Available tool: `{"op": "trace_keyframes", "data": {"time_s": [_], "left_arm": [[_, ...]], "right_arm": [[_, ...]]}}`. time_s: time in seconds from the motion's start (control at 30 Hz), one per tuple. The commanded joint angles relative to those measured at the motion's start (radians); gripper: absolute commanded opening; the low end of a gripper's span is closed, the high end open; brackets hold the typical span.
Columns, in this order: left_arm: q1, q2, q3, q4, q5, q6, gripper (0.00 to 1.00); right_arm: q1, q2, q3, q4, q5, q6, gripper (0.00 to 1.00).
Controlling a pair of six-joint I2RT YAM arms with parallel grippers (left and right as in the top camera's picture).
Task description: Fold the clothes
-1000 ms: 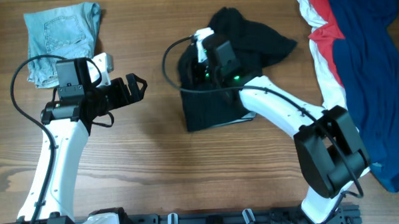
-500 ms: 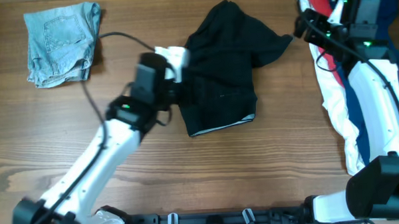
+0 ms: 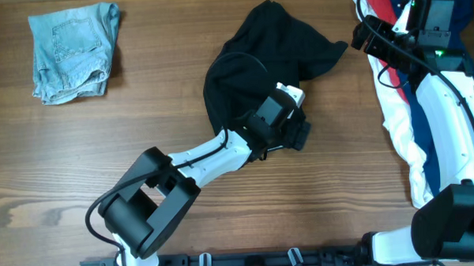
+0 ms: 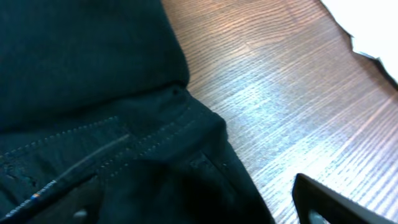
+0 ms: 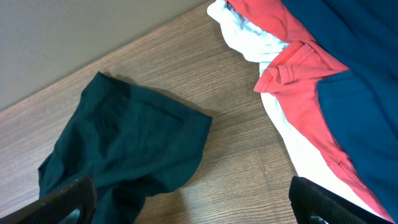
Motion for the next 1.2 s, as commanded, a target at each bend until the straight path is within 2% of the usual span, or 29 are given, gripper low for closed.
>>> {"op": "trace_keyframes", "data": {"time_s": [0.0, 0.13, 0.33, 0.47, 0.57, 0.6, 0.63, 0.7, 0.77, 0.83, 0.87, 1.0, 1.1, 1.17], "left_arm": [[-0.006, 0.064, 0.018, 0.010, -0.047, 0.023, 0.91], [-0.019, 0.075, 0.018, 0.022, -0.054, 0.048, 0.86], [-0.128, 0.075, 0.026, 0.029, -0.186, 0.118, 0.83], [-0.148, 0.084, 0.029, 0.029, -0.239, 0.134, 0.77], [-0.145, 0.105, 0.029, 0.035, -0.286, 0.123, 0.54], [-0.147, 0.105, 0.029, 0.042, -0.287, 0.122, 0.38], [-0.150, 0.105, 0.029, 0.060, -0.294, 0.122, 0.29], [-0.150, 0.105, 0.029, 0.062, -0.299, 0.123, 0.15], [-0.150, 0.090, 0.029, 0.050, -0.371, 0.123, 0.04], [-0.147, 0.029, 0.029, 0.019, -0.468, 0.122, 0.04], [-0.139, -0.021, 0.029, -0.005, -0.499, 0.122, 0.04], [-0.038, -0.354, 0.029, -0.187, -0.502, 0.012, 0.04], [0.084, -0.584, 0.029, -0.302, -0.499, -0.017, 0.04], [0.165, -0.658, 0.029, -0.352, -0.499, -0.017, 0.04]], "right_arm": [[0.002, 0.005, -0.011, -0.002, -0.008, 0.006, 0.99], [0.002, 0.006, -0.011, -0.005, -0.008, 0.006, 0.99], [0.002, 0.069, -0.011, -0.008, -0.016, 0.007, 1.00], [0.002, 0.093, -0.011, 0.000, -0.034, 0.006, 0.99], [0.002, 0.093, -0.011, 0.004, -0.035, 0.007, 0.99], [0.002, 0.093, -0.011, 0.003, -0.035, 0.006, 0.99], [0.002, 0.093, -0.011, 0.002, -0.035, 0.006, 0.99], [0.002, 0.093, -0.010, -0.002, -0.035, 0.007, 0.98], [0.002, 0.093, -0.010, -0.002, -0.039, 0.006, 0.98], [0.002, 0.093, -0.010, -0.003, -0.043, 0.006, 0.98], [0.002, 0.093, -0.010, -0.009, -0.053, 0.002, 0.94], [0.002, 0.093, -0.010, -0.018, -0.172, -0.040, 0.82], [0.007, 0.093, -0.010, -0.068, -0.302, -0.058, 0.77], [0.039, 0.093, -0.011, -0.145, -0.308, -0.079, 0.74]]}}
